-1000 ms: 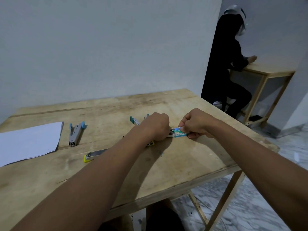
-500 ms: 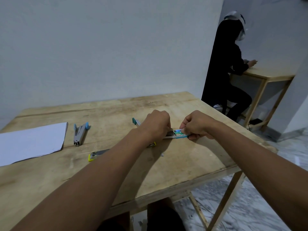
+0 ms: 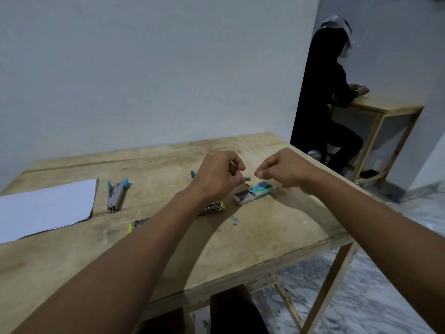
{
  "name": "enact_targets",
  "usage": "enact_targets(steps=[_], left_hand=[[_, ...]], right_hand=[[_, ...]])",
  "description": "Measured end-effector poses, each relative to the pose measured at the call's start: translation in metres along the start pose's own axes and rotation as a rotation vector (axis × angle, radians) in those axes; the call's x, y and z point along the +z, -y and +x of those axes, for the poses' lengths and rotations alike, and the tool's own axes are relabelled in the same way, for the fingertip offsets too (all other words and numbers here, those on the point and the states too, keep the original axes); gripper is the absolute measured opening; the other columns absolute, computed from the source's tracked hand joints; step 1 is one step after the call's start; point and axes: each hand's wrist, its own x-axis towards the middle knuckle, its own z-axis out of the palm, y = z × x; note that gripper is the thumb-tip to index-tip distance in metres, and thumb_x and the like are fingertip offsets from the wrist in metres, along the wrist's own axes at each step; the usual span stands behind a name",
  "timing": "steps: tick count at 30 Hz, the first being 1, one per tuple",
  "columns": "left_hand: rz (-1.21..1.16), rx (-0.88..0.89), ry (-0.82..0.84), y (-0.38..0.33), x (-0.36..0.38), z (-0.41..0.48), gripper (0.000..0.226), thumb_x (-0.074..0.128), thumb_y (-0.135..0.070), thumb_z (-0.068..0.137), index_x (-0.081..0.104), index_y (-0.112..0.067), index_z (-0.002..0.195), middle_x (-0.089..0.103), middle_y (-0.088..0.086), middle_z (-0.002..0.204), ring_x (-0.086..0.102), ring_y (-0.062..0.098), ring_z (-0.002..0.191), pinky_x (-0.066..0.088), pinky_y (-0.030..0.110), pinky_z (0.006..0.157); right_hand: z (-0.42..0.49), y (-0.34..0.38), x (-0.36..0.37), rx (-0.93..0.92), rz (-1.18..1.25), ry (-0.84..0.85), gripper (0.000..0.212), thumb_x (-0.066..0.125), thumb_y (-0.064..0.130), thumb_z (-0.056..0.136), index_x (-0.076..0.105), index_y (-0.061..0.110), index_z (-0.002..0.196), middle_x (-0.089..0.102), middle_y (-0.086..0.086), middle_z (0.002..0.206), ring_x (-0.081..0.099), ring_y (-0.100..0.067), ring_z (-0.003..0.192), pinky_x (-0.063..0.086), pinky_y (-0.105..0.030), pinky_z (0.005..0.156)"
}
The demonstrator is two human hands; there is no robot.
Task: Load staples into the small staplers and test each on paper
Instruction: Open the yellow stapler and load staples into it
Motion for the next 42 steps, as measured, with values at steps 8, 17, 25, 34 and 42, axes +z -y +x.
enact_targets(steps=[8,17,25,34,42], left_hand=[[-0.131,0.095,-0.09,0.008,-0.017,-0.016,0.04,0.078,-0.006,0.076,0.056,-0.022,0.105,0.072,-0.004,0.077,0.067,0.011,0.072,0.048,0.016,0.064],[-0.03,0.018,-0.089,0.024,-0.051,-0.043,0.04,0.074,-0.013,0.081,0.054,-0.024,0.114,0.068,-0.007,0.087,0.064,0.004,0.078,0.049,0.013,0.066],[0.13,-0.143,0.083,0.048,-0.082,-0.09,0.034,0.081,-0.043,0.069,0.068,-0.03,0.098,0.068,-0.012,0.089,0.062,0.002,0.086,0.049,0.018,0.071],[0.079,-0.145,-0.003,0.066,-0.061,-0.099,0.007,0.078,-0.03,0.078,0.073,-0.025,0.079,0.07,-0.009,0.07,0.062,-0.002,0.065,0.045,0.009,0.059],[0.002,-0.156,-0.037,0.07,-0.058,-0.1,0.008,0.08,-0.027,0.076,0.075,-0.023,0.08,0.069,-0.008,0.065,0.057,-0.005,0.054,0.044,0.009,0.053]], right_hand=[[-0.008,0.019,-0.005,0.091,0.129,0.262,0.021,0.073,0.028,0.085,0.079,0.012,0.097,0.068,-0.003,0.093,0.052,-0.013,0.077,0.042,-0.03,0.068],[-0.009,0.032,0.016,-0.204,-0.003,0.193,0.009,0.077,0.023,0.08,0.08,0.015,0.082,0.068,0.002,0.073,0.054,-0.009,0.066,0.043,-0.018,0.056],[-0.016,0.046,0.055,-0.495,-0.183,0.218,0.006,0.077,0.025,0.08,0.081,0.021,0.082,0.068,0.02,0.061,0.057,0.011,0.054,0.037,-0.004,0.051],[-0.017,0.05,0.07,-0.522,-0.285,0.26,0.005,0.077,0.026,0.081,0.081,0.026,0.083,0.068,0.013,0.065,0.055,0.009,0.054,0.036,-0.007,0.049],[-0.014,0.049,0.073,-0.532,-0.261,0.264,0.005,0.077,0.026,0.08,0.081,0.027,0.084,0.069,0.011,0.068,0.056,0.008,0.059,0.038,-0.008,0.052]])
